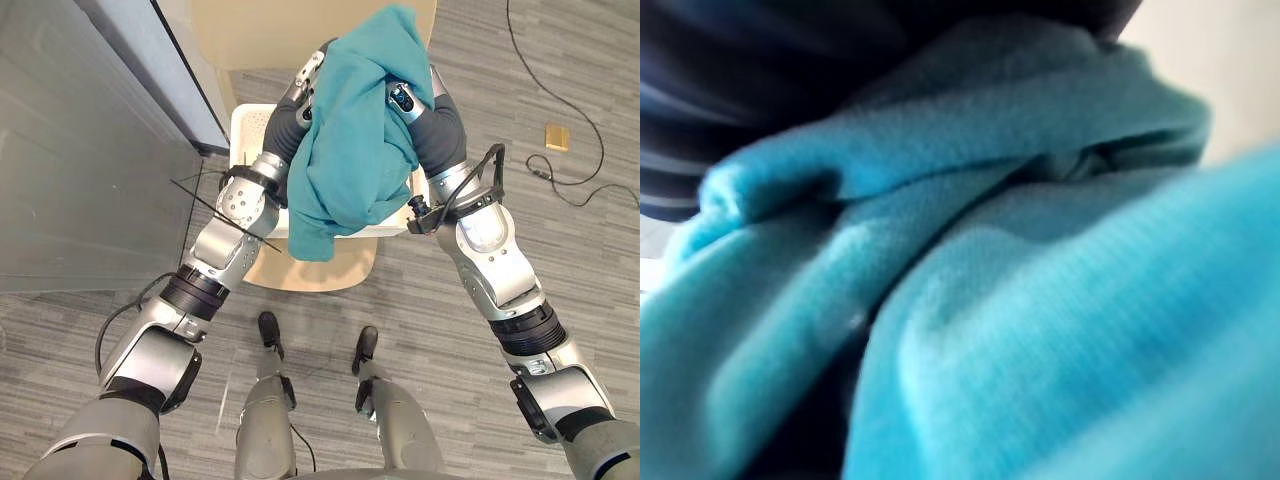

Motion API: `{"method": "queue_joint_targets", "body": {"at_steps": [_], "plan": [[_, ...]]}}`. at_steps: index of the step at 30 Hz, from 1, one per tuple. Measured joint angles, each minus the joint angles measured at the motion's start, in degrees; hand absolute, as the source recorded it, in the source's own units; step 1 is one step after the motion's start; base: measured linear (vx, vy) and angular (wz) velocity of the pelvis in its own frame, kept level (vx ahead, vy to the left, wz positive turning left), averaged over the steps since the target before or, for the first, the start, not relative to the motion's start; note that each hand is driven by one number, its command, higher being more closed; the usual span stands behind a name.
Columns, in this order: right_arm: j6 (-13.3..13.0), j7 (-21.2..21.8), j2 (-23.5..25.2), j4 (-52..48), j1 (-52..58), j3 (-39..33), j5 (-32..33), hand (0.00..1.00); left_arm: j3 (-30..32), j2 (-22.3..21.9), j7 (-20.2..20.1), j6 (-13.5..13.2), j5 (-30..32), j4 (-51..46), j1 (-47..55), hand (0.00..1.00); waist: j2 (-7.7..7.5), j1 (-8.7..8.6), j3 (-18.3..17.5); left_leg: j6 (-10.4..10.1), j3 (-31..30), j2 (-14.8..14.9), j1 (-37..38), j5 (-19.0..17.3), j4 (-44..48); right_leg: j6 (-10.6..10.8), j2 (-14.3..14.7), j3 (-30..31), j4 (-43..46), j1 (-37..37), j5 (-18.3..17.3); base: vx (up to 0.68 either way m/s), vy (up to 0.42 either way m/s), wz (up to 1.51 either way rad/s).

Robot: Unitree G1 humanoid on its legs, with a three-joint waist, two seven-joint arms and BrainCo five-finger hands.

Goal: Pick up the laundry basket with both hands and put the clothes into the washing machine.

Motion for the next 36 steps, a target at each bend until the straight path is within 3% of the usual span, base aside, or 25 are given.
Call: {"method": "queue_joint_targets", "body": {"at_steps": [8, 14, 21, 24, 36], "plan": [[0.1, -0.3, 2.9, 0.0, 1.6, 0.1, -0.2, 1.0, 0.0, -2.2, 1.3, 0.0, -1.2, 0.2, -0.6, 0.0, -0.08, -1.23, 0.9, 0.0, 0.3, -0.1, 0.0, 0.0, 0.0, -0.2, 0.1, 0.8, -1.1, 0.0, 0.6, 0.02, -0.004, -0.04], [2.7, -4.4, 7.1, -2.8, 7.3, -8.0, -9.3, 1.0, -0.8, -5.7, 3.1, 1.4, 0.5, 0.8, -0.7, 0.0, -0.06, -2.51, 0.9, 0.0, 0.6, -0.2, 1.0, 0.0, -0.2, -0.2, 0.0, 2.1, -1.5, 0.3, 1.0, 0.01, -0.005, -0.11], [5.7, -7.7, 7.8, -5.7, 12.1, -16.8, -17.8, 1.0, -2.8, -11.4, 3.4, 4.0, 4.8, 2.7, 1.3, 0.0, 0.03, -3.49, 0.8, 0.0, 1.4, -0.3, 2.7, 0.0, -1.1, 0.2, 0.0, 3.4, -1.6, 0.7, 1.4, 0.0, -0.001, -0.08], [6.1, -7.7, 7.9, -7.7, 14.1, -18.9, -19.3, 1.0, -3.1, -12.6, 3.0, 4.7, 6.7, 2.7, 3.6, 0.0, 0.14, -4.24, 0.8, 0.0, 1.6, -0.3, 2.9, 0.0, -1.1, 0.3, 0.0, 3.4, -1.5, 0.7, 1.5, 0.0, -0.005, -0.03], [5.8, -7.4, 7.8, -11.8, 18.3, -18.8, -19.4, 1.0, -6.7, -16.1, 1.0, 5.1, 7.0, 2.6, 4.7, 0.0, 1.86, -4.18, -0.2, 0.0, 1.7, -0.4, 2.7, 0.0, -1.1, 0.6, 0.0, 3.4, -1.6, 0.5, 1.7, 0.0, -0.001, 0.0]]}}
